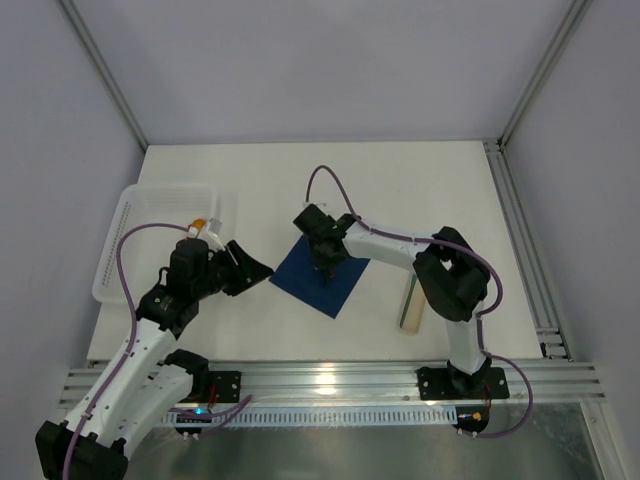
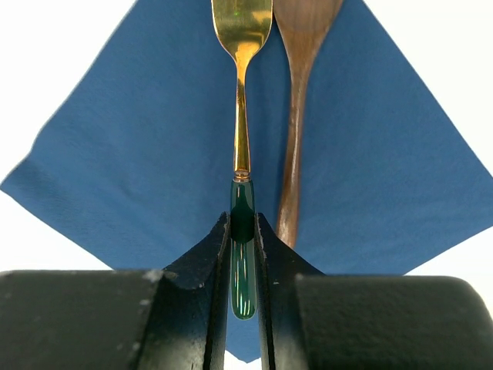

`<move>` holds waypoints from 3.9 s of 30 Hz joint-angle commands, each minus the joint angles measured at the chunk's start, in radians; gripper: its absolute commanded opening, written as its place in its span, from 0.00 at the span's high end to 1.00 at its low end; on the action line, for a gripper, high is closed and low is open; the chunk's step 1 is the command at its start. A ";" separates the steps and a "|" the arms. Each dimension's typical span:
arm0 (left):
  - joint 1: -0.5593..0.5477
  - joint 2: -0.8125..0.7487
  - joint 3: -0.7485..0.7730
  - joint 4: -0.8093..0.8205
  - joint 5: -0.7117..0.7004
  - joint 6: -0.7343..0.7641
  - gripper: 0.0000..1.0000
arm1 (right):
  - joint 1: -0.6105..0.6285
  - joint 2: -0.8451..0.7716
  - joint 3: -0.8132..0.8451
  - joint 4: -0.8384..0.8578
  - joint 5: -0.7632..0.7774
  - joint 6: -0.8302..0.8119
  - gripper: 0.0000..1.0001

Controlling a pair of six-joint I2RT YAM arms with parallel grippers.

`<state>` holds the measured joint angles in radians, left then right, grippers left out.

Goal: Place the utensils on the paper napkin and roll it up
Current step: Adjust the utensils on the napkin, then pick up the utensils from the container.

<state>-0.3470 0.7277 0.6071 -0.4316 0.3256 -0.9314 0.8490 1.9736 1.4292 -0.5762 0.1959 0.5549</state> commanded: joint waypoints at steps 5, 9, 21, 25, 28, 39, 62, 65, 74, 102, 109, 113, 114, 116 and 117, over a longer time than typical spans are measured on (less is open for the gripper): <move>-0.003 -0.011 0.003 0.004 0.018 0.009 0.58 | 0.007 -0.025 0.002 0.045 0.020 0.011 0.97; -0.003 -0.019 0.003 -0.002 0.013 0.011 0.58 | 0.009 -0.012 0.011 0.050 0.025 -0.001 0.96; -0.003 -0.024 0.000 -0.007 0.013 0.011 0.57 | 0.005 0.037 0.048 0.045 0.036 -0.009 0.97; -0.003 -0.025 -0.001 -0.009 0.012 0.014 0.57 | 0.005 0.042 0.051 0.047 0.034 -0.007 0.96; -0.003 -0.025 0.000 -0.012 0.012 0.014 0.57 | 0.005 0.036 0.048 0.052 0.030 -0.009 0.96; -0.003 -0.028 -0.003 -0.010 0.012 0.013 0.57 | 0.007 -0.015 0.051 0.050 0.036 -0.024 0.64; -0.003 -0.001 0.011 0.019 0.041 0.011 0.56 | -0.251 -0.622 -0.433 -0.154 0.168 0.053 0.66; -0.003 0.007 0.010 0.028 0.049 0.008 0.57 | -0.266 -0.663 -0.503 -0.175 0.183 0.086 0.66; -0.003 0.015 0.011 0.027 0.055 0.013 0.57 | -0.274 -0.748 -0.624 -0.194 0.214 0.201 0.66; -0.003 0.027 0.036 0.004 0.053 0.028 0.56 | -0.373 -0.696 -0.782 0.062 0.085 0.209 0.74; -0.003 0.029 0.037 0.004 0.055 0.025 0.56 | -0.401 -0.664 -0.805 0.087 0.079 0.200 0.74; -0.003 0.029 0.034 0.004 0.053 0.023 0.56 | -0.412 -0.630 -0.814 0.088 0.076 0.192 0.74; -0.003 0.027 0.034 0.004 0.055 0.023 0.56 | -0.413 -0.628 -0.816 0.088 0.076 0.192 0.75; -0.003 0.024 0.033 0.004 0.053 0.020 0.56 | -0.416 -0.621 -0.814 0.084 0.082 0.186 0.78; -0.003 0.024 0.034 0.002 0.052 0.019 0.56 | -0.416 -0.621 -0.814 0.079 0.083 0.185 0.79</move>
<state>-0.3470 0.7551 0.6075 -0.4385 0.3668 -0.9260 0.4400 1.3212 0.6281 -0.5007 0.2646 0.7490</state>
